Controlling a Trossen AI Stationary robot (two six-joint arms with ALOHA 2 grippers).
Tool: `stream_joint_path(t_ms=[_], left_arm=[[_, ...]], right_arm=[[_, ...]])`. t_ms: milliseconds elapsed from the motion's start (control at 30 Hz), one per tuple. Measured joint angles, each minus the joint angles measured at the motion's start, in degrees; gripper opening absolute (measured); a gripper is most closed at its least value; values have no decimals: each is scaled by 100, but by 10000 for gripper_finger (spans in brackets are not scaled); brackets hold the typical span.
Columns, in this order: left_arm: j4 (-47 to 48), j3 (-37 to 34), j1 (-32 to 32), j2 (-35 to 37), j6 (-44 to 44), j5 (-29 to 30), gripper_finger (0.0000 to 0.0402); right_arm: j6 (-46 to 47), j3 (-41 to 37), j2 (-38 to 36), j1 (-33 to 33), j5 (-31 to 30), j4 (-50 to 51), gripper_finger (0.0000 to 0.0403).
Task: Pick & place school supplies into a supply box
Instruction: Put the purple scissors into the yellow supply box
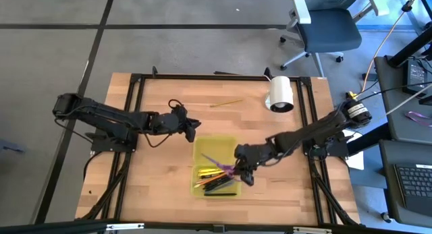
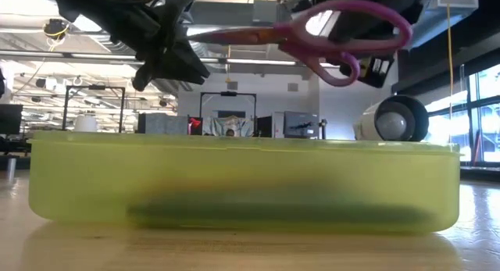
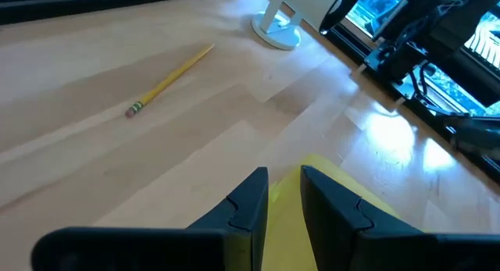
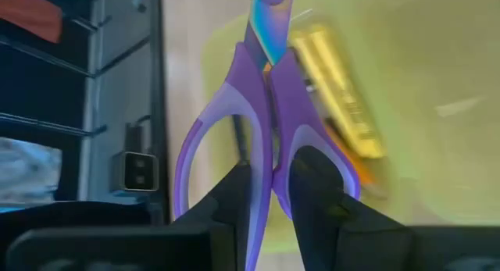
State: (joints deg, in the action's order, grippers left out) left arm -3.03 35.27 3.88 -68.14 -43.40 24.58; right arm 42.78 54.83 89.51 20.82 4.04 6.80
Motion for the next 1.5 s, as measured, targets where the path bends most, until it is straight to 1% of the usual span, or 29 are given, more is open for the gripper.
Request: stream_joint_path(t_ms=[300,467,567,800,1333,1500], left_arm=[[18,0,499,0,-317,446,70],[20,0,721,0,-409,597,70],[21,0,834,0,-459,672,70],[22,0,1000,0,-494,899,70],[24,0,1001,0,-494,892,70],[24,0,1001,0,-494,890,70]], right_arm=[[195,0,1029,391,-228,-980,80],[189,0,1317,473,-504,-1013,80],[87,0,1352,489,-595,-996,80],[-202,0,1360,489,-595,-900,80],[-306,0,1360,486,-600,-865,81],[-624,0,1360,486,-569,-864,81]])
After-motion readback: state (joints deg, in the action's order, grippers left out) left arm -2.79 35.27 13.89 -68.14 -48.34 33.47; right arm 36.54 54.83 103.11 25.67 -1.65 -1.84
